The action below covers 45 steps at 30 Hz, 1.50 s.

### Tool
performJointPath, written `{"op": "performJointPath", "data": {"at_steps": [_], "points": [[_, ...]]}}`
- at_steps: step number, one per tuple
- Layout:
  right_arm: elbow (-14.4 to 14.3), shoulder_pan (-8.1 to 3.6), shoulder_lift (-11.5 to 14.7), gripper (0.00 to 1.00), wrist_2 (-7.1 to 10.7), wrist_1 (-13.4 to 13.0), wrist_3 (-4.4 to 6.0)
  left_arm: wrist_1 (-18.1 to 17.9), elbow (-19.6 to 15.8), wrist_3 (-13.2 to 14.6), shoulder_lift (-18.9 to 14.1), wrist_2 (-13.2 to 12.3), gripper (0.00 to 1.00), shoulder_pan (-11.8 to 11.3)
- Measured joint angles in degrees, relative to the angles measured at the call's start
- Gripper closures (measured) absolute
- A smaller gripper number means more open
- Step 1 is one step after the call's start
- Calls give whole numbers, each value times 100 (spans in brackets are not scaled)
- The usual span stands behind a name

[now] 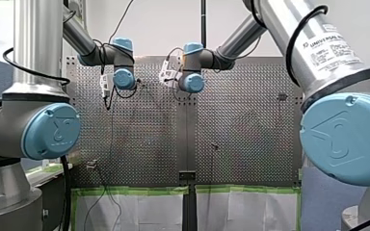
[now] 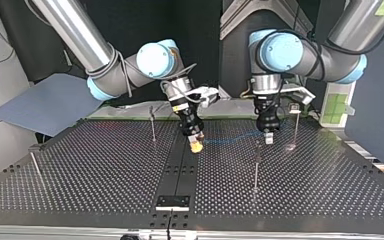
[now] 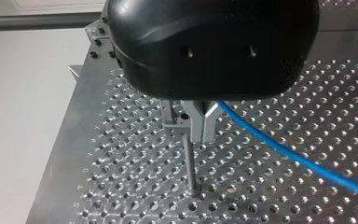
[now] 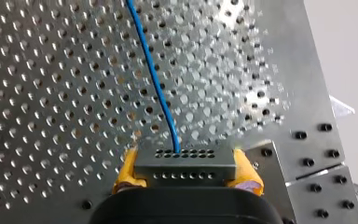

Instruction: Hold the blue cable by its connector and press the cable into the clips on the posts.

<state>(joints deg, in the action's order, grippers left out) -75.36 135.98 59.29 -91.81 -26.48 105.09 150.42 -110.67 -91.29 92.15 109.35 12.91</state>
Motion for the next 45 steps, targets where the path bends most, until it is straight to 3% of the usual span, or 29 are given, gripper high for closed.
{"op": "performJointPath", "data": {"at_steps": [11,25,45], "points": [[188,6,-157,100,24,28,5,-3,159,-157,20,-43,100,-156],[354,-78,-288,100,49,53,20,-130,335,-329,255,-252,100,-346],[546,-92,-440,100,118,54,15,-108,677,-542,598,-517,100,-655]]}}
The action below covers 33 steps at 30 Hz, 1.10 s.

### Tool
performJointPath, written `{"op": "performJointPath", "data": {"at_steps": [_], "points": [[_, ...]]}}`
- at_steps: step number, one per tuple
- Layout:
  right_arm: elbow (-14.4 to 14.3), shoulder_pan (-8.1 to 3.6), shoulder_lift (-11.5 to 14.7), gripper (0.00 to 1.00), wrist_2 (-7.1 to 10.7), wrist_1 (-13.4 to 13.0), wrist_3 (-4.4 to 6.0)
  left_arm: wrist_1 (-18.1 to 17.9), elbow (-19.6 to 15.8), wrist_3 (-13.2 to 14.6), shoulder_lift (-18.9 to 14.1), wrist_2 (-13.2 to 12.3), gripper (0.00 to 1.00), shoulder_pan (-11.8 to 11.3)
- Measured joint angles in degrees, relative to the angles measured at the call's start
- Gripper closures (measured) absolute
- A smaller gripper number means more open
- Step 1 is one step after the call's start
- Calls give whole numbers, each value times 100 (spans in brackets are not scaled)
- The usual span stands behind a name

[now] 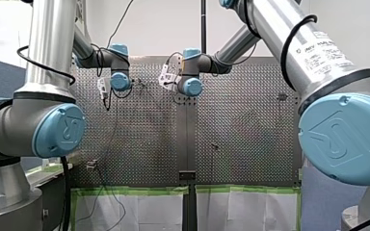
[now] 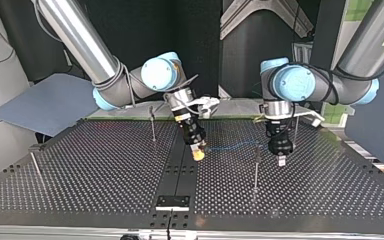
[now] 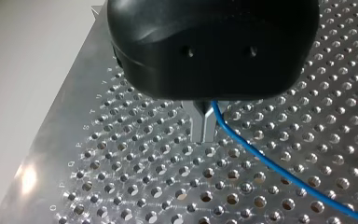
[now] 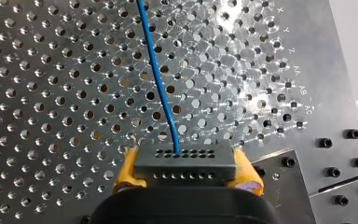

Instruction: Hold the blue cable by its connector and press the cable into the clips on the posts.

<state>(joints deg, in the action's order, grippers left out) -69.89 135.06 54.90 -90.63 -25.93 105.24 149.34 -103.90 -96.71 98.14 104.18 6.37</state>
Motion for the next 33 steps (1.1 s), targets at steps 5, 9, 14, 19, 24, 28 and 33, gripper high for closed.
{"op": "performJointPath", "data": {"at_steps": [5,9,14,19,24,28,33], "points": [[10,-53,-33,100,0,-1,1,7,40,-24,66,-113,100,-50],[16,-126,-57,100,0,-6,-1,57,180,-58,246,-285,100,-66],[56,-219,-133,100,1,-1,-1,53,323,-84,332,-355,100,-92],[143,-305,-197,100,0,9,-1,49,448,-132,422,-394,100,-142],[211,-383,-208,100,3,15,-1,44,495,-145,510,-501,100,-184],[230,-434,-214,100,26,17,-1,43,501,-150,523,-574,100,-204],[232,-464,-226,100,78,17,-5,40,503,-146,524,-608,82,-209]]}}
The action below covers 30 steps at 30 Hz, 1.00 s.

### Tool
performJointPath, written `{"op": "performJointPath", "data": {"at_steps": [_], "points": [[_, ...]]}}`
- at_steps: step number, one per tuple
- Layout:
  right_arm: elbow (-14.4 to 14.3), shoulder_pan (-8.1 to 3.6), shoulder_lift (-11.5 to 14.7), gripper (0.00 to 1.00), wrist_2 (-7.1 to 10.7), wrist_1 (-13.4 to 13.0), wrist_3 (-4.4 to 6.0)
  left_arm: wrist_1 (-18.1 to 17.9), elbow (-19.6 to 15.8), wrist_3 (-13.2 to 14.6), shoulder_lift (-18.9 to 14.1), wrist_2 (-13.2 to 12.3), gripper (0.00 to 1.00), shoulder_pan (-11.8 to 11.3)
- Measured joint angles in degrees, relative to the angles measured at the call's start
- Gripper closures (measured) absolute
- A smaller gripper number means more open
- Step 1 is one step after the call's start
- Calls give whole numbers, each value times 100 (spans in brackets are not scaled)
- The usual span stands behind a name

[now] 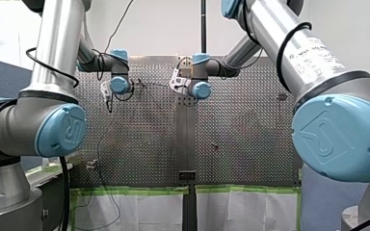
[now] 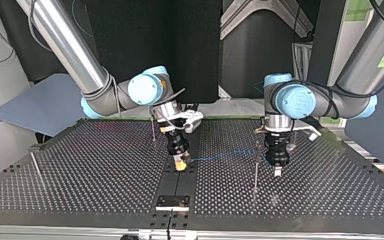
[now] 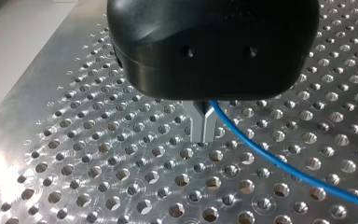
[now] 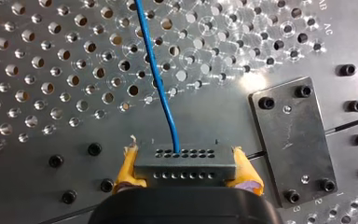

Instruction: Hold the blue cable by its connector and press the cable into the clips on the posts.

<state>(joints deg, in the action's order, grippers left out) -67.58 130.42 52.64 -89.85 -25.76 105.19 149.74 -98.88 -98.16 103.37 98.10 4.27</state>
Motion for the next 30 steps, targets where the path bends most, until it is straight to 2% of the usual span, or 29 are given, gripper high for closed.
{"op": "performJointPath", "data": {"at_steps": [1,2,3,4,5,6,12,18,22,30], "points": [[0,-3,0,100,3,0,-1,-1,0,2,0,2,56,1],[1,-5,-1,100,5,0,-2,-1,1,5,0,10,56,3],[1,-7,-1,100,7,0,-3,1,0,11,1,36,31,8],[1,-7,-3,100,8,0,-3,2,1,21,2,65,22,13],[2,-8,-5,100,10,0,-4,6,0,37,1,98,22,20],[1,-9,-7,100,13,0,-4,15,-2,66,1,146,0,29],[1,-8,-10,100,12,25,-4,198,-3,243,1,448,0,65],[1,-6,-11,100,15,34,-5,306,-2,261,-7,686,0,70],[0,7,-11,100,18,44,-5,434,-2,158,-20,672,0,74],[-8,55,-11,100,17,57,10,828,-18,-167,-166,385,0,190]]}}
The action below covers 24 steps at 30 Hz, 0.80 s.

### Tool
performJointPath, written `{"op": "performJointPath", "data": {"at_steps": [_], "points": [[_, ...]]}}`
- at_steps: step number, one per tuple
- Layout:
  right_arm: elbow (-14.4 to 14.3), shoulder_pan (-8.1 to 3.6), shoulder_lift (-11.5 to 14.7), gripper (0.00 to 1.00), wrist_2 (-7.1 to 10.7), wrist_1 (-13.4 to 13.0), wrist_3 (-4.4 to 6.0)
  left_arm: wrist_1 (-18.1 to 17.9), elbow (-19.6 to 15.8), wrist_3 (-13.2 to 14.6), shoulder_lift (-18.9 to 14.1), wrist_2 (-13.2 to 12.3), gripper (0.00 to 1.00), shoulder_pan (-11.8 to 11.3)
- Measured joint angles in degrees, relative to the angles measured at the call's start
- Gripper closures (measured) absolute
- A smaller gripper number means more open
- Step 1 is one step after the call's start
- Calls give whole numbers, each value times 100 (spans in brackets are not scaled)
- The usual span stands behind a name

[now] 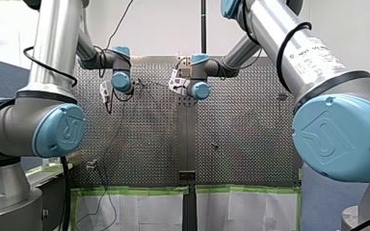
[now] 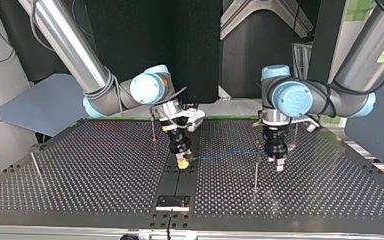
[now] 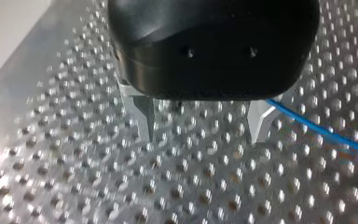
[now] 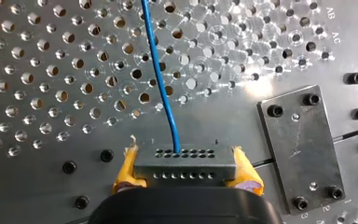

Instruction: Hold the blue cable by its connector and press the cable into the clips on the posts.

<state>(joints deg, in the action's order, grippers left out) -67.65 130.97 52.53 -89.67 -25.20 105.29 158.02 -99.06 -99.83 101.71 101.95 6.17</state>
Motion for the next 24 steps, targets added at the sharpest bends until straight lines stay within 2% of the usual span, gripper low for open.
{"op": "performJointPath", "data": {"at_steps": [9,24], "points": [[-7,31,0,100,2,12,2,433,-244,-216,-267,31,0,102],[-7,34,0,100,1,31,-1,541,-746,-363,-821,33,0,156]]}}
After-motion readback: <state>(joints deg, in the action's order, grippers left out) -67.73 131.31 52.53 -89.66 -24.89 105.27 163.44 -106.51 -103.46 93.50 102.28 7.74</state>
